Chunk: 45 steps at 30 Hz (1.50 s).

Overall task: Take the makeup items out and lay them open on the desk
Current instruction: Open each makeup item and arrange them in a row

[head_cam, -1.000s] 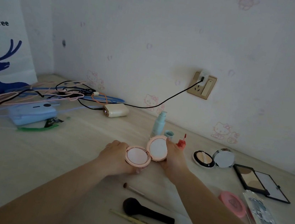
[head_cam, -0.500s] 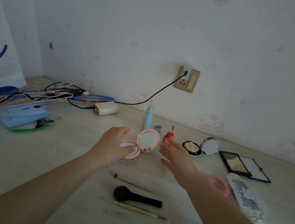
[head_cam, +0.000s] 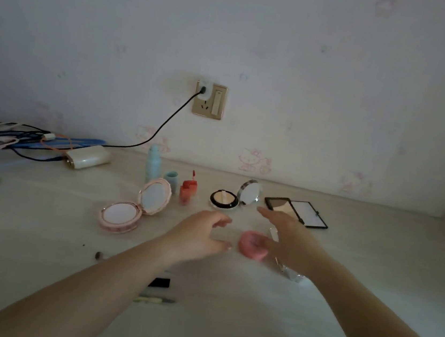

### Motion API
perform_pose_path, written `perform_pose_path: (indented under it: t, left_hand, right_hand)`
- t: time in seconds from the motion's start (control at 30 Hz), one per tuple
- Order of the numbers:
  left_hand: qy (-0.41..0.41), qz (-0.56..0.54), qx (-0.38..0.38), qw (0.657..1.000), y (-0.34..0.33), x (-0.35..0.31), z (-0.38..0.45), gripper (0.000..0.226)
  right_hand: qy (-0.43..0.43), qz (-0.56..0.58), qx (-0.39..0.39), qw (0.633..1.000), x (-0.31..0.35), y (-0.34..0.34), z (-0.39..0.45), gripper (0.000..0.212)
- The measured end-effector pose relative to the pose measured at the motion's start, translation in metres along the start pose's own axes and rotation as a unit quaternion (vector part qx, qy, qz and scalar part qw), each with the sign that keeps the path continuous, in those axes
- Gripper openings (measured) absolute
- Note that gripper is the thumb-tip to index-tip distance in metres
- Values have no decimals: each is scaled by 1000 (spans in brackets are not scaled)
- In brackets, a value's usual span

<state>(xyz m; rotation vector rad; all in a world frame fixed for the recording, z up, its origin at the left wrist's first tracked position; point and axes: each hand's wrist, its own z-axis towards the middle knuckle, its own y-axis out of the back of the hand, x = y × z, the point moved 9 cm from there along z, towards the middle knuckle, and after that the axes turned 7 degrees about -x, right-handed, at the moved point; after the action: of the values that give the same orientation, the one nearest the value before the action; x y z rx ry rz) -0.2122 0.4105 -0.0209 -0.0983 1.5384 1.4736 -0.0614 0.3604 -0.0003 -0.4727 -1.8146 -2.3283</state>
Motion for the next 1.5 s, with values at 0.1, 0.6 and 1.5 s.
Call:
perform_pose_path:
  t: [0.1,0.6,1.5]
  left_hand:
    - [14,7,32,999,-25,-5,8,70]
    - [54,-161,-37,985,-29,-6,16,44]
    - [137,-611,-114,771,13,-6,-21,35]
  right_hand:
    - [51,-72,27,996,-2,-21,-4,70]
    - [22,68,-37,997,-3,-18,1,69]
    - [172,-120,-85,974,126,18,4,33]
